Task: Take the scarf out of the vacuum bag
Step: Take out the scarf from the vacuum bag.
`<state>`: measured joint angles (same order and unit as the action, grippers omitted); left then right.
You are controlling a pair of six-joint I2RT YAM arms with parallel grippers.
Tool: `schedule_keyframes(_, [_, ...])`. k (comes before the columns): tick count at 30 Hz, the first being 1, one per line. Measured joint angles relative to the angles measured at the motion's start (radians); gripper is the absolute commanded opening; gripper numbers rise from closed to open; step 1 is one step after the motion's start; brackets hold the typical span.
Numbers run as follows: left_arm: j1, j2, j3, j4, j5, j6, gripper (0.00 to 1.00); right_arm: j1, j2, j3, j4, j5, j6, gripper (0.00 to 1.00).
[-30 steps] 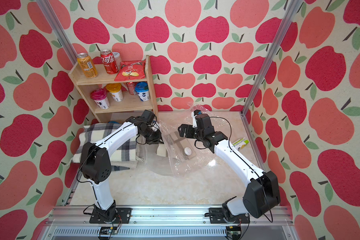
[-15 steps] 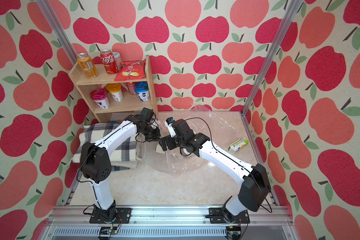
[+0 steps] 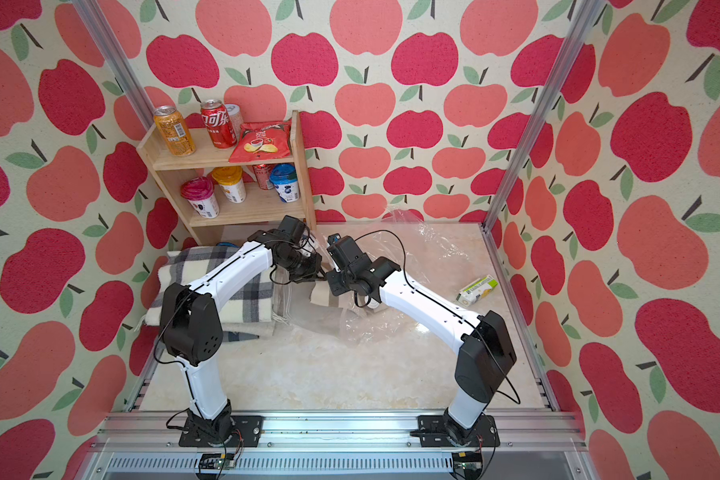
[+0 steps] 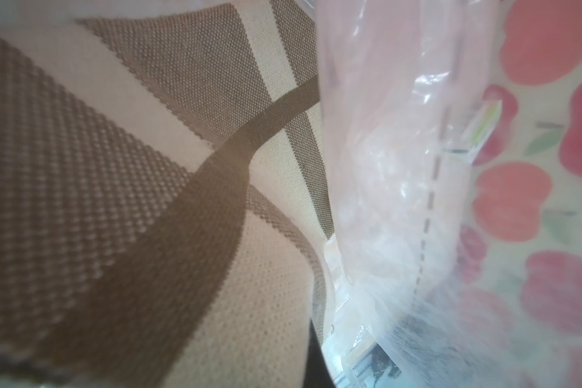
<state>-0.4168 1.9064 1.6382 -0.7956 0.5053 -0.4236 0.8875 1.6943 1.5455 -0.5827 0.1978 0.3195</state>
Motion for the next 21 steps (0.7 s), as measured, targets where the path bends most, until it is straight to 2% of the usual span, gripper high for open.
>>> schedule_keyframes(12, [-0.059, -0.16, -0.269, 0.16, -0.053, 0.023, 0.0, -0.061, 0.14, 0.222, -0.091, -0.006, 0.052, 0.0])
schedule_keyframes(17, [-0.064, -0.228, -0.272, 0.176, -0.088, 0.033, 0.0, -0.07, 0.152, 0.221, -0.119, -0.008, 0.053, 0.0])
schedule_keyframes(21, [-0.063, -0.238, -0.203, 0.153, -0.095, 0.058, 0.0, -0.07, 0.152, 0.185, -0.116, -0.009, 0.06, 0.0])
